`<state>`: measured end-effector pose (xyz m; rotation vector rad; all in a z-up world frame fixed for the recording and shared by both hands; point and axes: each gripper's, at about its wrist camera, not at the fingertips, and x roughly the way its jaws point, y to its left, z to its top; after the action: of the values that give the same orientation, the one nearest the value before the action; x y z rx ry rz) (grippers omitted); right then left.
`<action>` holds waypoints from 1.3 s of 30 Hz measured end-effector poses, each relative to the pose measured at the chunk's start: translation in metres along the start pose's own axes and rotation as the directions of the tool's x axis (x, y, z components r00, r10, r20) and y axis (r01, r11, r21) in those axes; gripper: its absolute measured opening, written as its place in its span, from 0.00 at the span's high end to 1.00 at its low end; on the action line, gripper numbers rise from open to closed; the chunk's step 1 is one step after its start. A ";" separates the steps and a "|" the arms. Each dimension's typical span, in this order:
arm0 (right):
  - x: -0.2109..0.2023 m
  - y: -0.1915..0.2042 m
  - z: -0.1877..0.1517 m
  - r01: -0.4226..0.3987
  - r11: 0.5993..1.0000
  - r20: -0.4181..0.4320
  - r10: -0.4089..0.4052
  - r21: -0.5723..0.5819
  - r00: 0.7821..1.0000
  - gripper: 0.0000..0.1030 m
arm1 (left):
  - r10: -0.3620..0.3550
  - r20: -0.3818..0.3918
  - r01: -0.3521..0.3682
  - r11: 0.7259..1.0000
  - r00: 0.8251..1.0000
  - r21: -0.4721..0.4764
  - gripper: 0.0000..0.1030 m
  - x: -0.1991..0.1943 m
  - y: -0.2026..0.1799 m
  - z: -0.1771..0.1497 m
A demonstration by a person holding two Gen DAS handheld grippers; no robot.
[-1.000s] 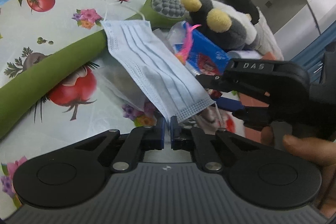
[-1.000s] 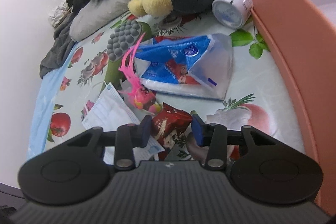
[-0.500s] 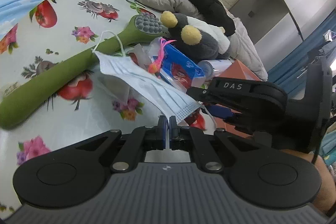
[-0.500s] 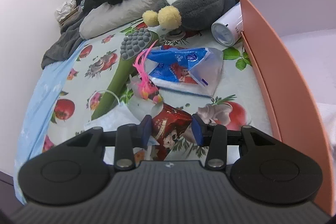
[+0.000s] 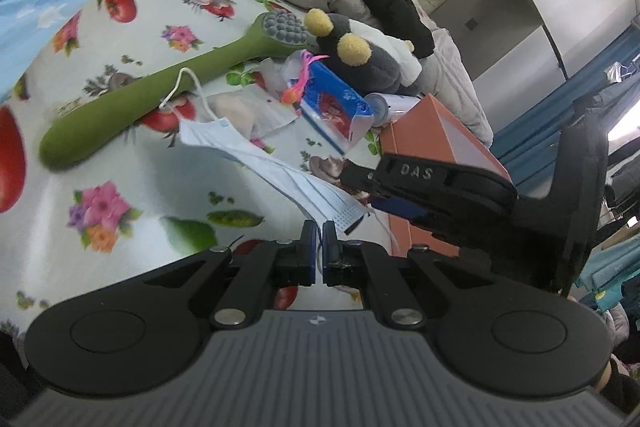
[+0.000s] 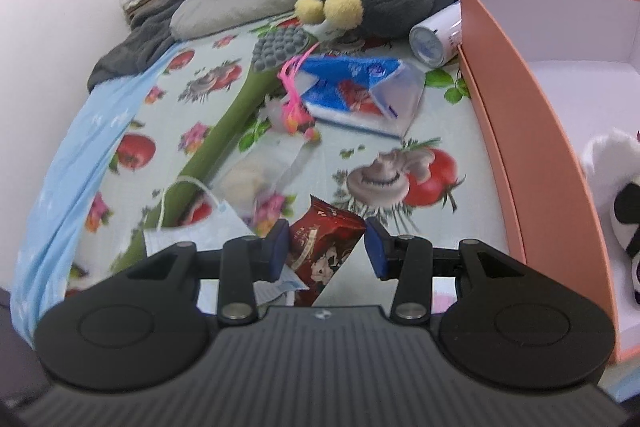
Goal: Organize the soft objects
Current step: 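Reach the right gripper to the red-brown snack packet while the left approaches the blue mask, then grasp the snack packet with the right gripper while the left grasps the blue mask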
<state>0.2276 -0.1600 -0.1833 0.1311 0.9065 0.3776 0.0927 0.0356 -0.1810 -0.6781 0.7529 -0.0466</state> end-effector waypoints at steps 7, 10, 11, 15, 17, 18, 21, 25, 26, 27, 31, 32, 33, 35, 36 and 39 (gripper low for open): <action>-0.003 0.001 -0.014 -0.001 1.000 -0.026 0.001 -0.004 1.000 0.57 | 0.016 -0.008 -0.016 0.999 1.000 -0.040 0.97 -0.018 0.016 -0.008; -0.003 0.002 -0.020 -0.006 1.000 -0.035 0.005 -0.018 0.999 0.57 | 0.029 -0.007 -0.029 0.998 1.000 -0.053 0.97 -0.021 0.021 -0.009; -0.003 0.003 -0.022 -0.008 1.000 -0.041 0.007 -0.022 0.999 0.57 | 0.031 -0.010 -0.032 0.998 0.999 -0.053 0.97 -0.021 0.021 -0.009; -0.001 0.003 -0.030 -0.017 0.999 -0.066 0.015 -0.036 0.998 0.57 | 0.056 -0.008 -0.056 0.997 0.998 -0.053 0.97 -0.025 0.025 -0.011; 0.000 0.001 -0.033 -0.020 0.999 -0.077 0.017 -0.033 0.997 0.57 | 0.076 -0.011 -0.077 0.996 0.997 -0.050 0.97 -0.025 0.027 -0.013; 0.000 0.001 -0.034 -0.020 0.999 -0.082 0.017 -0.035 0.997 0.56 | 0.092 -0.011 -0.092 0.995 0.996 -0.045 0.97 -0.025 0.028 -0.014; 0.003 -0.002 -0.038 -0.036 0.999 -0.107 0.032 -0.033 0.994 0.56 | 0.148 -0.020 -0.149 0.988 0.989 -0.034 0.97 -0.026 0.036 -0.017; 0.011 0.001 -0.047 -0.045 0.997 -0.144 0.036 -0.056 0.989 0.55 | 0.238 -0.040 -0.239 0.971 0.971 -0.027 0.97 -0.023 0.054 -0.020; 0.013 0.000 -0.049 -0.038 0.998 -0.152 0.029 -0.057 0.988 0.54 | 0.262 -0.049 -0.264 0.964 0.964 -0.026 0.97 -0.022 0.058 -0.021; 0.015 0.000 -0.050 -0.030 0.998 -0.158 0.021 -0.056 0.987 0.53 | 0.281 -0.061 -0.283 0.959 0.958 -0.030 0.97 -0.021 0.062 -0.021; 0.018 -0.002 -0.051 -0.014 0.999 -0.171 0.005 -0.049 0.985 0.45 | 0.315 -0.091 -0.320 0.946 0.945 -0.054 0.96 -0.019 0.073 -0.023; 0.018 -0.002 -0.051 -0.013 0.999 -0.171 0.004 -0.049 0.985 0.44 | 0.318 -0.096 -0.324 0.944 0.943 -0.058 0.96 -0.018 0.074 -0.023; 0.017 -0.002 -0.051 -0.011 0.999 -0.169 0.003 -0.050 0.986 0.44 | 0.319 -0.097 -0.326 0.944 0.943 -0.059 0.96 -0.018 0.074 -0.024; 0.015 -0.001 -0.053 -0.007 0.999 -0.166 -0.002 -0.054 0.986 0.44 | 0.326 -0.104 -0.332 0.942 0.940 -0.051 0.96 -0.016 0.072 -0.024; 0.014 0.000 -0.054 -0.003 0.999 -0.165 -0.006 -0.054 0.986 0.44 | 0.327 -0.108 -0.334 0.942 0.939 -0.047 0.95 -0.016 0.070 -0.025; 0.011 0.002 -0.059 0.005 0.999 -0.167 -0.014 -0.053 0.986 0.44 | 0.334 -0.115 -0.340 0.940 0.936 -0.037 0.93 -0.011 0.067 -0.025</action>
<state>0.1872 -0.1570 -0.2273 0.0476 1.0617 0.4073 0.0555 0.0776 -0.2260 -0.5950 0.9687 0.2553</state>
